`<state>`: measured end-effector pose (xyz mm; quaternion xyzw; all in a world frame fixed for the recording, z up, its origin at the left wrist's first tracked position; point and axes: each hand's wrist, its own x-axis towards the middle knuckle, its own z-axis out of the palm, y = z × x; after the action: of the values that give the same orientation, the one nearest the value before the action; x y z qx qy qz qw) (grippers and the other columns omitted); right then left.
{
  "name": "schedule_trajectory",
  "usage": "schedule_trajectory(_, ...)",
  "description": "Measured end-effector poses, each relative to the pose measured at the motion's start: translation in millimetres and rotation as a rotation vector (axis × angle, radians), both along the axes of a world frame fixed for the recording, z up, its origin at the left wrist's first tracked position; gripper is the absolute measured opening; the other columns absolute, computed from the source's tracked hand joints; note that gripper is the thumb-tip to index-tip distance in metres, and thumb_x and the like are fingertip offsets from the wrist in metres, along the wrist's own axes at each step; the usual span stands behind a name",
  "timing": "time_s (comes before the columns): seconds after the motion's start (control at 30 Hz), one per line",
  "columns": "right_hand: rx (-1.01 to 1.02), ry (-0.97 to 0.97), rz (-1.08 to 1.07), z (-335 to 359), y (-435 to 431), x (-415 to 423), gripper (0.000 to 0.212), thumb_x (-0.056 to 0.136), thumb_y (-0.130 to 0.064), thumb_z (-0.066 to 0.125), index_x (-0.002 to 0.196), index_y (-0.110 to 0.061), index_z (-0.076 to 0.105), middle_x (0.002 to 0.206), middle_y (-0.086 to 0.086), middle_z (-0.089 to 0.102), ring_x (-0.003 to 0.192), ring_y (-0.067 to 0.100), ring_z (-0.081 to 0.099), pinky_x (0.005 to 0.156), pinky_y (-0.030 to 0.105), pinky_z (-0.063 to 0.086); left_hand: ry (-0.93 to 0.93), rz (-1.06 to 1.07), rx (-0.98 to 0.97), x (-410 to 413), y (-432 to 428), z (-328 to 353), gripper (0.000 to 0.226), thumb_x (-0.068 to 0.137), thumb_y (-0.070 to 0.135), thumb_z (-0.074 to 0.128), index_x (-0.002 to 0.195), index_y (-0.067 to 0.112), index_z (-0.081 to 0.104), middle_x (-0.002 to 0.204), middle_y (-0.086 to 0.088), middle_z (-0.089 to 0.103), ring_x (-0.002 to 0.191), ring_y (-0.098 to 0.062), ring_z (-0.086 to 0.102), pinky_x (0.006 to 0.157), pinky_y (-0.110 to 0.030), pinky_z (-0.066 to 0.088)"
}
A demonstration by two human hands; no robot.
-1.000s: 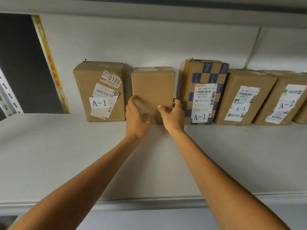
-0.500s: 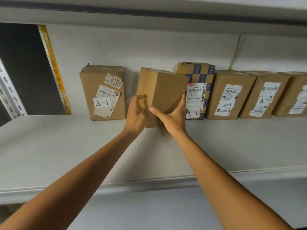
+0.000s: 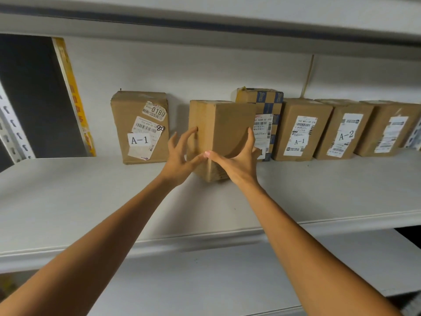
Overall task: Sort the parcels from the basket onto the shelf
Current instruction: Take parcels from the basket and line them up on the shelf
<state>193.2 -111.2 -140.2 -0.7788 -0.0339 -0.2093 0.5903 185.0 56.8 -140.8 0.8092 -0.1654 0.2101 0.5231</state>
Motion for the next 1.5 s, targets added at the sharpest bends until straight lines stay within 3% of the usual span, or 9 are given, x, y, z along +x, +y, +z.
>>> schedule_trajectory(0.2,-0.050,-0.040,0.095,4,-2,2,0.108,0.062,-0.056,0.081,0.149,-0.039,0.018,0.144,0.000,0.031,0.123,0.013,0.038,0.088,0.025,0.038,0.080,-0.158,-0.272,-2,-2,7,0.078,0.077,0.008,0.076,0.138,0.021,0.028,0.118,0.005,0.054,0.103,0.003,0.061,0.075,-0.010,0.050)
schedule_trajectory(0.43,-0.045,-0.125,0.168,5,-1,6,0.046,0.095,-0.040,0.056,0.136,-0.020,0.052,0.128,-0.003,0.059,0.098,-0.005,0.056,0.065,-0.002,0.040,0.063,-0.094,-0.206,-4,3,16,0.067,0.074,0.027,0.069,0.131,0.027,0.034,0.118,0.011,0.052,0.102,0.004,0.057,0.074,-0.018,0.053)
schedule_trajectory(0.6,0.007,-0.183,0.116,11,-4,13,0.041,0.097,-0.027,0.054,0.137,-0.020,0.047,0.123,-0.005,0.059,0.103,0.003,0.055,0.070,0.007,0.043,0.133,-0.110,-0.309,-2,11,13,0.032,0.099,0.024,0.037,0.127,0.038,0.040,0.129,0.000,0.051,0.116,-0.024,0.054,0.080,-0.037,0.052)
schedule_trajectory(0.77,0.114,-0.151,0.102,7,-8,19,0.031,0.099,-0.016,0.050,0.128,-0.019,0.040,0.118,0.007,0.063,0.099,0.012,0.062,0.064,0.006,0.043,0.114,-0.064,-0.234,-1,2,10,0.050,0.097,0.019,0.052,0.139,0.015,0.026,0.114,0.009,0.055,0.098,0.001,0.059,0.077,-0.017,0.049)
schedule_trajectory(0.87,0.088,-0.121,0.119,4,-10,17,0.046,0.094,-0.032,0.058,0.133,-0.022,0.036,0.114,-0.005,0.060,0.098,0.008,0.061,0.066,0.008,0.041,0.221,-0.047,-0.216,6,2,7,0.090,0.090,0.029,0.062,0.151,0.021,-0.003,0.141,0.012,0.030,0.128,-0.002,0.033,0.103,-0.024,0.033)
schedule_trajectory(0.93,0.064,-0.097,0.183,3,-10,15,0.077,0.081,-0.050,0.070,0.141,-0.027,0.027,0.129,-0.006,0.051,0.107,0.004,0.053,0.076,0.010,0.040,0.289,-0.066,-0.256,12,3,4,0.099,0.087,0.034,0.064,0.151,0.023,-0.011,0.127,0.020,0.039,0.113,0.007,0.044,0.091,-0.020,0.039)
schedule_trajectory(1.1,-0.190,-0.018,0.179,8,-1,20,0.130,0.060,-0.062,0.080,0.152,-0.032,-0.006,0.156,-0.001,0.016,0.138,0.021,0.026,0.101,0.035,0.035,0.284,0.056,-0.215,21,2,6,0.103,0.060,0.061,0.079,0.141,0.022,0.029,0.126,0.001,0.054,0.119,-0.017,0.052,0.092,-0.034,0.048)
schedule_trajectory(1.23,-0.221,-0.083,0.140,13,4,28,0.092,0.080,-0.048,0.071,0.152,-0.021,0.021,0.149,0.003,0.033,0.134,0.023,0.038,0.105,0.035,0.043,0.221,0.225,-0.207,25,3,5,0.083,0.061,0.056,0.075,0.127,0.018,0.041,0.121,-0.009,0.055,0.115,-0.028,0.054,0.095,-0.044,0.049)
schedule_trajectory(1.5,-0.205,-0.098,0.019,2,13,47,0.032,0.090,-0.024,0.065,0.120,-0.014,0.062,0.117,0.003,0.069,0.102,0.019,0.066,0.055,-0.003,0.036,0.011,0.413,0.027,35,-9,-8,0.077,0.084,0.015,0.066,0.145,0.010,0.020,0.136,-0.013,0.033,0.129,-0.025,0.030,0.103,-0.024,0.025)
